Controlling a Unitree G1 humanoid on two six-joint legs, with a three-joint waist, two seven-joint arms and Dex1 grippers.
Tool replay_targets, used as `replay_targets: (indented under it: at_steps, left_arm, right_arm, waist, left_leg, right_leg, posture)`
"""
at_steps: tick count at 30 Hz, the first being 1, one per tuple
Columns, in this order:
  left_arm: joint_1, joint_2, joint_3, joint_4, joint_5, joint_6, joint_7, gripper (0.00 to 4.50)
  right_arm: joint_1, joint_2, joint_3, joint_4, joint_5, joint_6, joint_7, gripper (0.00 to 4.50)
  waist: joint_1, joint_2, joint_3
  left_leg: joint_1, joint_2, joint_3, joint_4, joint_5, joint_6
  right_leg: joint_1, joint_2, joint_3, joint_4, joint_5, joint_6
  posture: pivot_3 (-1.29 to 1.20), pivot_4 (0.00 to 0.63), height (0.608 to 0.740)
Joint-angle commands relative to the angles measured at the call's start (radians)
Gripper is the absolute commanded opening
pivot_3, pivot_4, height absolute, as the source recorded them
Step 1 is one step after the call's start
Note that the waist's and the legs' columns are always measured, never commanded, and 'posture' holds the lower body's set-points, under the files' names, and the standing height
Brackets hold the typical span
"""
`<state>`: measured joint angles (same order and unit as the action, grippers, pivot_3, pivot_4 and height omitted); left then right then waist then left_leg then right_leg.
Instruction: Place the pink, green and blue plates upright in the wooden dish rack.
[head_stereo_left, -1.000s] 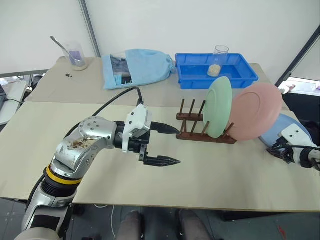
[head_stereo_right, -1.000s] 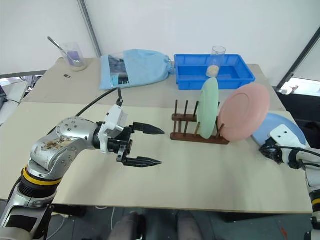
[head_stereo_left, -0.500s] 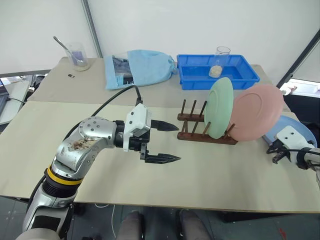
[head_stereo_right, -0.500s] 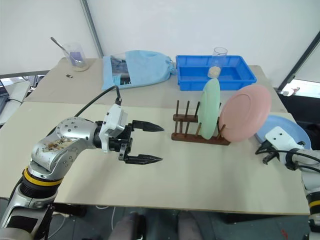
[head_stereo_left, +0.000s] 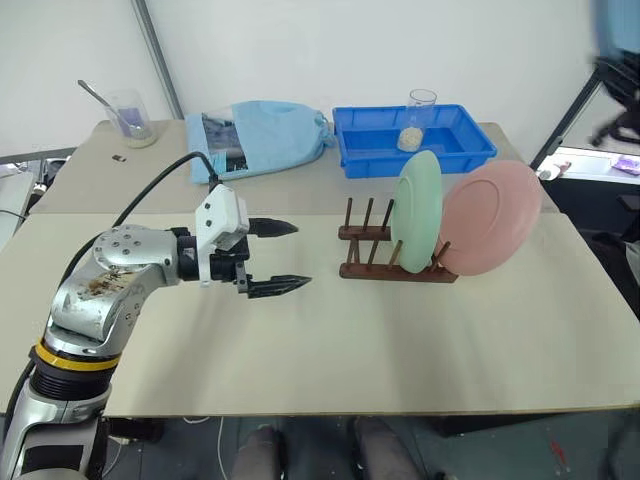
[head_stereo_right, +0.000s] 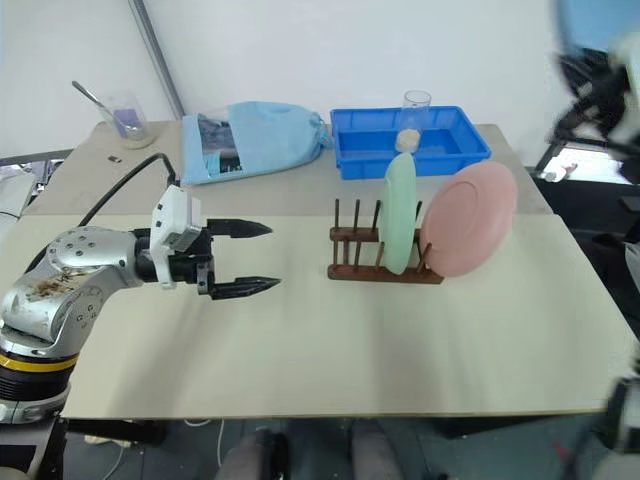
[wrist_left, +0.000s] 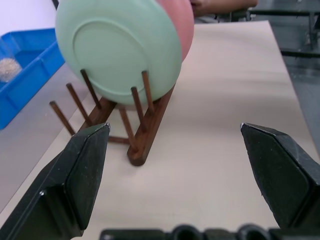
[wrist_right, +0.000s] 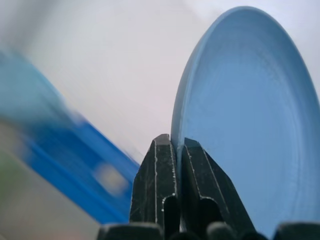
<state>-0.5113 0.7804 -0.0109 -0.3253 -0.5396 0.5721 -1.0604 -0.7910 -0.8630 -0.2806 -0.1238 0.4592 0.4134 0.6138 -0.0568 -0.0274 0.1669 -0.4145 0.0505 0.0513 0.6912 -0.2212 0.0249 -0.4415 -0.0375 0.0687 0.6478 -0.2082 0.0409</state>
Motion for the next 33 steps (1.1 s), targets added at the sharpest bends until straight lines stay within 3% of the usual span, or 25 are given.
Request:
replay_targets:
  at_steps: [1, 5, 10, 25, 33]
  left_arm:
    - [-0.013, 0.013, 0.036, -0.005, -0.004, -0.008, 0.006, 4.50]
    - [-0.016, 0.015, 0.041, -0.009, -0.012, 0.001, 0.010, 4.50]
    - [-0.009, 0.018, 0.047, -0.016, -0.024, 0.011, 0.009, 4.50]
    - [-0.024, 0.012, 0.047, -0.024, -0.081, 0.023, -0.026, 4.50]
    - [-0.052, 0.000, 0.058, -0.012, -0.107, 0.044, -0.021, 4.50]
  right_arm:
    - [-0.081, 0.152, -0.064, -0.176, 0.391, 0.302, -0.182, 0.02]
    - [-0.062, 0.293, -0.098, -0.264, 0.783, 0.460, -0.430, 0.02]
    - [0.030, 0.290, -0.079, -0.311, 1.058, 0.504, -0.614, 0.02]
    - [0.212, 0.185, 0.007, -0.381, 1.301, 0.459, -0.797, 0.02]
    - [0.239, 0.164, 0.036, -0.358, 1.293, 0.431, -0.840, 0.02]
  waist:
    - [0.010, 0.000, 0.000]
    - [0.044, 0.000, 0.000]
    - [0.059, -0.001, 0.000]
    - [0.036, -0.001, 0.000]
    - [0.041, -0.001, 0.000]
  left_leg:
    - [-0.001, 0.000, 0.000, 0.000, 0.000, 0.000]
    - [-0.011, -0.001, 0.000, 0.001, 0.000, 0.000]
    - [-0.023, -0.004, 0.000, 0.004, 0.000, 0.000]
    - [-0.019, -0.002, 0.000, 0.004, 0.001, 0.002]
    - [-0.020, -0.002, 0.000, 0.004, 0.001, 0.002]
  right_leg:
    - [-0.001, 0.000, 0.000, 0.000, 0.000, 0.000]
    - [-0.010, -0.004, -0.002, 0.000, 0.004, -0.006]
    - [-0.016, -0.008, -0.002, -0.004, 0.006, -0.002]
    - [-0.016, -0.003, -0.001, -0.001, 0.005, -0.001]
    - [-0.016, -0.003, 0.000, -0.002, 0.005, -0.001]
  posture:
    - [0.00, 0.150, 0.696]
    - [0.00, 0.150, 0.696]
    - [0.00, 0.150, 0.696]
    - [0.00, 0.150, 0.696]
    - [0.00, 0.150, 0.696]
